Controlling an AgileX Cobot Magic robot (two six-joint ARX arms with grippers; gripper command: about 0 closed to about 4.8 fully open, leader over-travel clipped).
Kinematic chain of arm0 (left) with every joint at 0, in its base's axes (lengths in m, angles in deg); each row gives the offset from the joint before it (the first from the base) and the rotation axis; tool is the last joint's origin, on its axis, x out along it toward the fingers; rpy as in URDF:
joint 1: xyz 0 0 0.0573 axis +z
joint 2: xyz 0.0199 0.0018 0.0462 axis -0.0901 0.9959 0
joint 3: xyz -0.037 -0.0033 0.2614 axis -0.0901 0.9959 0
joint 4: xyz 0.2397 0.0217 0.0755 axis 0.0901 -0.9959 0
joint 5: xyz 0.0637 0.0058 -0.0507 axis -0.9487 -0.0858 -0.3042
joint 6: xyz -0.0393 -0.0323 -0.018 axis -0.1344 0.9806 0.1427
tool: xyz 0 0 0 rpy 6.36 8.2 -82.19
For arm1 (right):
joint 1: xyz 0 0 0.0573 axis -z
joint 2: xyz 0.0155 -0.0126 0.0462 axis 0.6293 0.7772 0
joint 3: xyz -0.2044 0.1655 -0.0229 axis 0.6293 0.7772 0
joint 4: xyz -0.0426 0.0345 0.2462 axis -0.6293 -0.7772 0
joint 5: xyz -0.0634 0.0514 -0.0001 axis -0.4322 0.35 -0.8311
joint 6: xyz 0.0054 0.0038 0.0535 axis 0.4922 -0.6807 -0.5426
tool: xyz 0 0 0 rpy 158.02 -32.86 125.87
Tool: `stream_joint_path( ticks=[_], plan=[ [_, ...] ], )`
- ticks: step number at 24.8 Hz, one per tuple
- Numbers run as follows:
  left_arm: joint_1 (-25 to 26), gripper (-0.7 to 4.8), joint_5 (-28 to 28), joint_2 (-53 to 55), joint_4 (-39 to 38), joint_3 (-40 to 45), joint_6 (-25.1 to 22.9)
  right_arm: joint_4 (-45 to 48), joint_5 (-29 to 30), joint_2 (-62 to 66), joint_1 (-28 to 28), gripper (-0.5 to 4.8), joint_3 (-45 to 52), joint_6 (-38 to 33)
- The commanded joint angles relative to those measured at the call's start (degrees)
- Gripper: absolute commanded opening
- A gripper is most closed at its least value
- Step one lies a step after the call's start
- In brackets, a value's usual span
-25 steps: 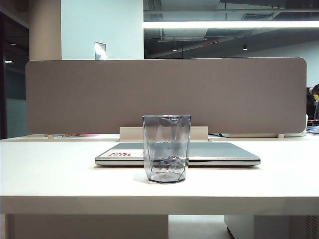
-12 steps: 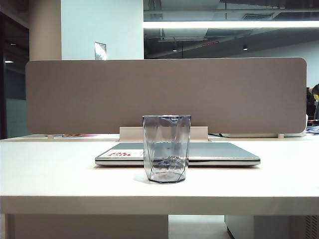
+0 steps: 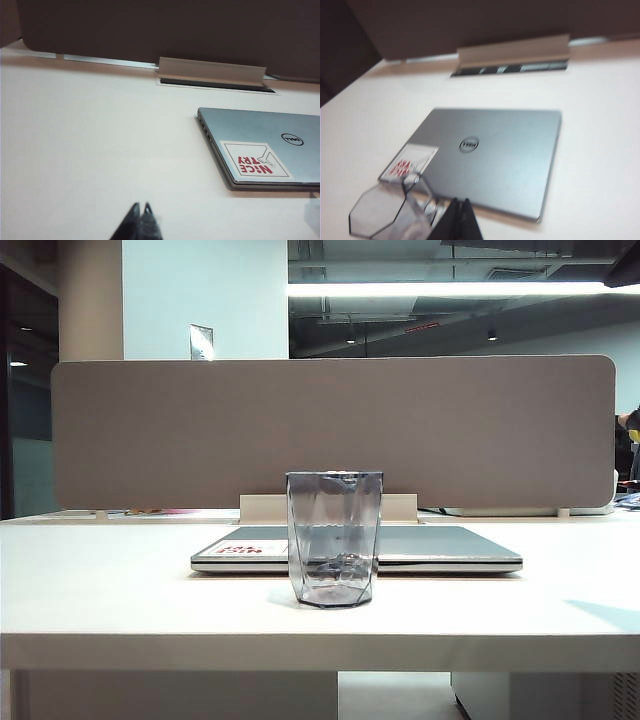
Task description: Pick up the water cup and place it on the left side of the laptop.
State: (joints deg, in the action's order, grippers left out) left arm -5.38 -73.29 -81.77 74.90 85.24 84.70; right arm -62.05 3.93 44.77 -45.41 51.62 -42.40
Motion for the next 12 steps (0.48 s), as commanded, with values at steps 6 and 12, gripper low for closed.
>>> stream_joint_path(
  ticks=[6, 12],
  plan=[
    [-0.1, -0.05, 6.1, 0.1, 0.6, -2.3, 1.7, 0.6, 0.1, 8.6, -8.9, -0.01, -0.2, 0.5],
    [-0.1, -0.05, 7.1, 1.7, -1.4, -6.1, 1.7, 1.2, 0.2, 11.3, -12.3, -0.01, -0.2, 0.5]
  ],
)
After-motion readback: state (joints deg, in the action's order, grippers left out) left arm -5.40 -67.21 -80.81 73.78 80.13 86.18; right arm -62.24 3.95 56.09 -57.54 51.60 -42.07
